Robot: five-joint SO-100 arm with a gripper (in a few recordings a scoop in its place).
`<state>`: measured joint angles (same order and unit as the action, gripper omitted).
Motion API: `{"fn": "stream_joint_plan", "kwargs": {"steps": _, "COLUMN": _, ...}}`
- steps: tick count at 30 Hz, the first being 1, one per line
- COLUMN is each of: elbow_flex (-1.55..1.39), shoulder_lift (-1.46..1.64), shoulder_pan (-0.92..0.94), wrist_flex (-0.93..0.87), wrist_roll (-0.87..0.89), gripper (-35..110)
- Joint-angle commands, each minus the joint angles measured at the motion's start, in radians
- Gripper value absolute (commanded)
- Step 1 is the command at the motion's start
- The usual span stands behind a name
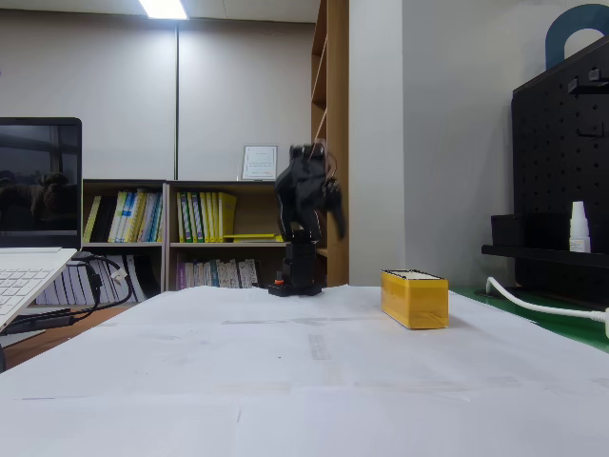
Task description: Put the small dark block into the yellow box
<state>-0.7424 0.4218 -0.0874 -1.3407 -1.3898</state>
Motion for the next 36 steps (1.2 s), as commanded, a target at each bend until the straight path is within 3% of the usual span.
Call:
{"fn": "stream_joint_plan", "kwargs": {"steps": 1, "elbow_flex": 0.170, "shoulder_lift": -0.183, "shoulder_pan": 0.026, "wrist_flex": 0.008, "wrist_roll": -0.043, "gripper": 0}}
{"fn": "stream_joint_plan", "kwargs": {"steps": 14, "elbow_flex": 0.638, "shoulder_lift": -0.563, "shoulder_pan": 0.063, "wrist_flex": 0.026, "wrist_roll": -0.135, "gripper": 0}}
{"fn": "stream_joint_plan", "kwargs": {"steps": 20, "elbow_flex": 0.638, "shoulder_lift": -0.607, "shoulder_pan": 0.075, "wrist_flex": -0.158, "wrist_roll": -0.141, "gripper": 0}}
{"fn": "stream_joint_plan", "kwargs": {"steps": 36, "elbow_flex": 0.638, "shoulder_lift": -0.607, "shoulder_pan": 0.080, "wrist_flex": -0.163, "wrist_roll": -0.146, "gripper": 0}}
